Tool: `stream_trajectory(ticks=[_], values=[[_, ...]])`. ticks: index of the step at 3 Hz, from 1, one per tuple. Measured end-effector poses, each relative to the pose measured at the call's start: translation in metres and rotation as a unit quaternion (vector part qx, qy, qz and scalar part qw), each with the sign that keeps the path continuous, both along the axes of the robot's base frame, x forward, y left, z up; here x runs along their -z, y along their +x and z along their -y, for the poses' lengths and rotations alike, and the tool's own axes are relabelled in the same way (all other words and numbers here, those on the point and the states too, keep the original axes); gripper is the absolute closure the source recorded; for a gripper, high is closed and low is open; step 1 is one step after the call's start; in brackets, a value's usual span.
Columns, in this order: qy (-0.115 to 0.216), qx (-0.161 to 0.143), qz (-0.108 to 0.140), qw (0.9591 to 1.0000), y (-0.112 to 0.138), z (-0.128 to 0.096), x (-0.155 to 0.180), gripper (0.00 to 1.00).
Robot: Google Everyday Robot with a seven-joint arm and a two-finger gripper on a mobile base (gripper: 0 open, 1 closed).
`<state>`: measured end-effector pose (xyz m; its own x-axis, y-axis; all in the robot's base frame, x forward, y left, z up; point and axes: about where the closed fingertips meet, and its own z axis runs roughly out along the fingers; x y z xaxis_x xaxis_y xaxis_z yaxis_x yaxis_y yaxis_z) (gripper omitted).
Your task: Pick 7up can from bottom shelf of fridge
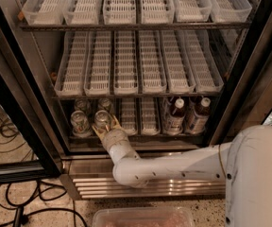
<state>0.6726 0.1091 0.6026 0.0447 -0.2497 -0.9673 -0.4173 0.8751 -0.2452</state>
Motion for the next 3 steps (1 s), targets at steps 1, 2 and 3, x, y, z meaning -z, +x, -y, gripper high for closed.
stream_trajectory(ticks=[1, 2, 3], values=[[0.0, 0.0, 0.0, 1.0, 0.0, 0.0, 0.0, 1.0], [0.005, -0.014, -0.006, 0.9999, -0.003, -0.003, -0.009, 1.0], [0.013, -0.039, -0.011, 0.9991, -0.007, -0.008, -0.028, 1.0]])
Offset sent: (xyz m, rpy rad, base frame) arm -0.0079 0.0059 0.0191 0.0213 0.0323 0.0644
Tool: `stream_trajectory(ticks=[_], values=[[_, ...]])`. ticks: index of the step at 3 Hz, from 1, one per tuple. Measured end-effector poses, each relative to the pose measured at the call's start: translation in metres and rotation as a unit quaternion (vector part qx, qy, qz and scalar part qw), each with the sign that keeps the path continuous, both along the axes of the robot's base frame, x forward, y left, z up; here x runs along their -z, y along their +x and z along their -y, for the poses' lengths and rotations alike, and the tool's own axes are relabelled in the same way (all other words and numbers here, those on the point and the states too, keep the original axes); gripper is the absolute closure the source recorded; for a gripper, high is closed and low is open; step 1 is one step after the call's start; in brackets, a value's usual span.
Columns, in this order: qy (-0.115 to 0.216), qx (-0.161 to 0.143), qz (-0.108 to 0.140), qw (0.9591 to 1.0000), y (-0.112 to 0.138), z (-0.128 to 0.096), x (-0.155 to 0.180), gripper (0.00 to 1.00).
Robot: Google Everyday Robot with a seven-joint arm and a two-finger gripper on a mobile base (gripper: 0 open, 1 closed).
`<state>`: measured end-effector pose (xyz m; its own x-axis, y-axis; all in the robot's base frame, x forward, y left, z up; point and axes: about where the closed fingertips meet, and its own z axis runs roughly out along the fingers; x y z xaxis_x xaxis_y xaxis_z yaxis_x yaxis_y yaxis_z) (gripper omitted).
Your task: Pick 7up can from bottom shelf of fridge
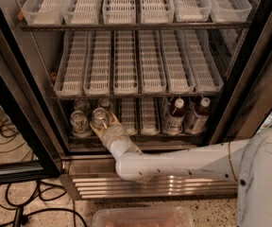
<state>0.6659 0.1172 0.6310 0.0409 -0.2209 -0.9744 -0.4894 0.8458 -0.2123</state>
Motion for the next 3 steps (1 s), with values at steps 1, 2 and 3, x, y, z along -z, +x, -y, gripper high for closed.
stream_trajectory(ticks=[1, 2, 3], values=[[-0.004, -0.028, -0.002, 0.9996, -0.004, -0.005, -0.017, 1.0], [-0.027, -0.058, -0.012, 0.9979, -0.011, 0.001, -0.028, 1.0], [-0.046, -0.079, -0.034, 0.9952, -0.021, 0.033, -0.045, 1.0]])
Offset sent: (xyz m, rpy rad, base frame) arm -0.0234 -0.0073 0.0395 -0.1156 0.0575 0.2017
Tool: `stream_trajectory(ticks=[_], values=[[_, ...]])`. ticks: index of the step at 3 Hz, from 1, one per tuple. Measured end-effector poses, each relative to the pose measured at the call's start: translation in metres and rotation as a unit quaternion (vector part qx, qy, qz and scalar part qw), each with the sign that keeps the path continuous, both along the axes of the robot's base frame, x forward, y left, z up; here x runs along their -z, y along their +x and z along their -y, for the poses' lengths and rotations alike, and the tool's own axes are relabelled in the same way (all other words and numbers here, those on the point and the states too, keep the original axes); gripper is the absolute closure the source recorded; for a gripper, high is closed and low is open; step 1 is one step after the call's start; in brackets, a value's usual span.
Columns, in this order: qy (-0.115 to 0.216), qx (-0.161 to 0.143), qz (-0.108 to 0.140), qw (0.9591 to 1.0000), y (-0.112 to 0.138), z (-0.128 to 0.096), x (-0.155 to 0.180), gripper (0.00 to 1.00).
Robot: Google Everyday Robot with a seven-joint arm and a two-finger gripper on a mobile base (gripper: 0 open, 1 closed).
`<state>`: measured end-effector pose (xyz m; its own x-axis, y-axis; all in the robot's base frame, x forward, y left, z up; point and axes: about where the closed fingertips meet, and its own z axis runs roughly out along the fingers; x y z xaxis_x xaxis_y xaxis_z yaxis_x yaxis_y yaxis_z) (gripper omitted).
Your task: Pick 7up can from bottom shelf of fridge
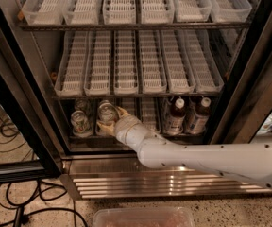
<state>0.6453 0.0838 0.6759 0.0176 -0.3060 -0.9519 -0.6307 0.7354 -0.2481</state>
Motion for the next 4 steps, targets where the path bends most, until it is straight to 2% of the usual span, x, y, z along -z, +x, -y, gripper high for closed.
stream_trajectory(ticks=[1, 2, 3, 4], values=[[-0.005, -0.011, -0.012, 0.9999, -0.006, 0.043, -0.025, 1.0], [0.008, -0.011, -0.019, 0.9997, -0.004, 0.061, -0.034, 1.0], [0.041, -0.006, -0.03, 0.9987, 0.004, 0.074, -0.033, 1.0], [0.041, -0.006, -0.03, 0.9987, 0.004, 0.074, -0.032, 1.0]])
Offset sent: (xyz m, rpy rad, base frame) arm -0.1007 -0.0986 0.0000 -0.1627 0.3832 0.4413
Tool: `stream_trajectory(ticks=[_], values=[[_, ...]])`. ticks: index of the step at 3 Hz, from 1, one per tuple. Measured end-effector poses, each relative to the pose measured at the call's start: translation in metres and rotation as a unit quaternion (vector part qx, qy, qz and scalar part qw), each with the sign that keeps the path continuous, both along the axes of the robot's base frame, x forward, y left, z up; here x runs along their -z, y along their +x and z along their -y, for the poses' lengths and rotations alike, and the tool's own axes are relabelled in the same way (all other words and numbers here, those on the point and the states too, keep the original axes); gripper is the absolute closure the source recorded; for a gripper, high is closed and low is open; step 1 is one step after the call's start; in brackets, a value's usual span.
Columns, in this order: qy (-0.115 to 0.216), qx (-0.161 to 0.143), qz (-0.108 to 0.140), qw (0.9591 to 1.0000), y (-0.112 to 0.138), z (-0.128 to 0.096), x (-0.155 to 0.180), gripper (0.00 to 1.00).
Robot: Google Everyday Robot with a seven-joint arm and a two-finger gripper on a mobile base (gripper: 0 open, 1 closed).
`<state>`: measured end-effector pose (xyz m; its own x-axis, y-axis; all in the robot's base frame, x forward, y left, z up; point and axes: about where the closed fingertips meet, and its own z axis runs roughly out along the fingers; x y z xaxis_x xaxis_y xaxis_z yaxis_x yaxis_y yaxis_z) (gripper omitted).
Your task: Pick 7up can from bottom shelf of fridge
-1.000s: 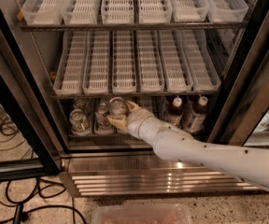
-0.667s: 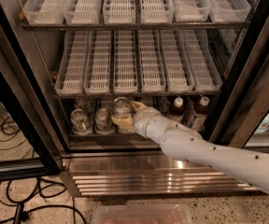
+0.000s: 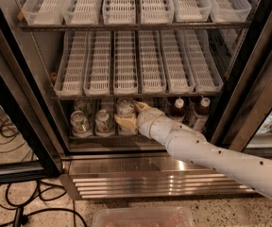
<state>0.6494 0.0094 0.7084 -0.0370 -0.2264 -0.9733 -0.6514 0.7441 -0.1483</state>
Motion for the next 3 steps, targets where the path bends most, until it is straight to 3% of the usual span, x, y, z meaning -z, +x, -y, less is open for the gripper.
stream_trajectory(ticks=[1, 2, 3], values=[[-0.013, -0.017, -0.036, 0.9991, -0.026, -0.002, 0.025, 1.0], [-0.024, -0.039, -0.076, 0.996, -0.074, -0.002, 0.045, 1.0], [-0.021, -0.042, -0.08, 0.9956, -0.112, 0.009, 0.043, 1.0]])
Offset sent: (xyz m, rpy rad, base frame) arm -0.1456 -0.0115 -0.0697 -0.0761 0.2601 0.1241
